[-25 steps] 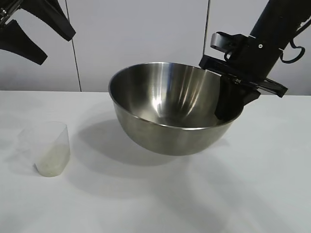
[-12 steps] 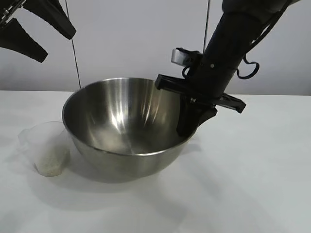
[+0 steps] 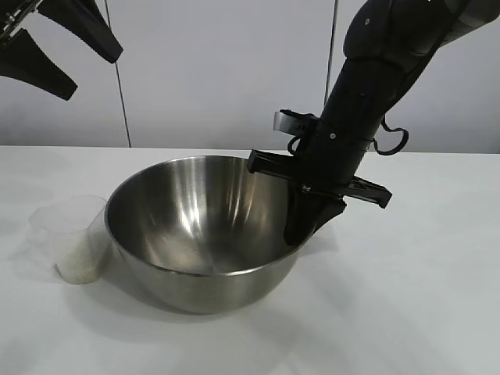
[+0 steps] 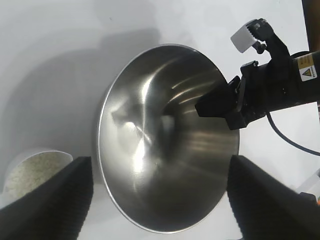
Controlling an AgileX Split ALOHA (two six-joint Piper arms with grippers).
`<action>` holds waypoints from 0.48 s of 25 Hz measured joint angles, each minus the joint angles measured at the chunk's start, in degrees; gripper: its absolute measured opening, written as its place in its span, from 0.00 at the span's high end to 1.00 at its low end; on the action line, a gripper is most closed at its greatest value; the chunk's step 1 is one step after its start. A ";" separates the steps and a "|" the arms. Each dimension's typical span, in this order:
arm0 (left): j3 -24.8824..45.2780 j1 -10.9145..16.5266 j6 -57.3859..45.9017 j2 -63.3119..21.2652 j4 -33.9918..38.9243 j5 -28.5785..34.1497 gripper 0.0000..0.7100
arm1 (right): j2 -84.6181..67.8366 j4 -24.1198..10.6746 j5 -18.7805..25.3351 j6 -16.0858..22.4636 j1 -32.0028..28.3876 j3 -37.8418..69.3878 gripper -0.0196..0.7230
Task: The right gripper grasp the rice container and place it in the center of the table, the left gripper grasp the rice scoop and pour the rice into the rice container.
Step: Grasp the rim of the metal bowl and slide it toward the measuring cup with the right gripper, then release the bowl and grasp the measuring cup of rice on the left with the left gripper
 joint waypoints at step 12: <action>0.00 0.00 0.00 0.00 0.00 -0.40 0.24 | -9.62 -15.58 3.75 3.60 -9.70 -13.64 0.32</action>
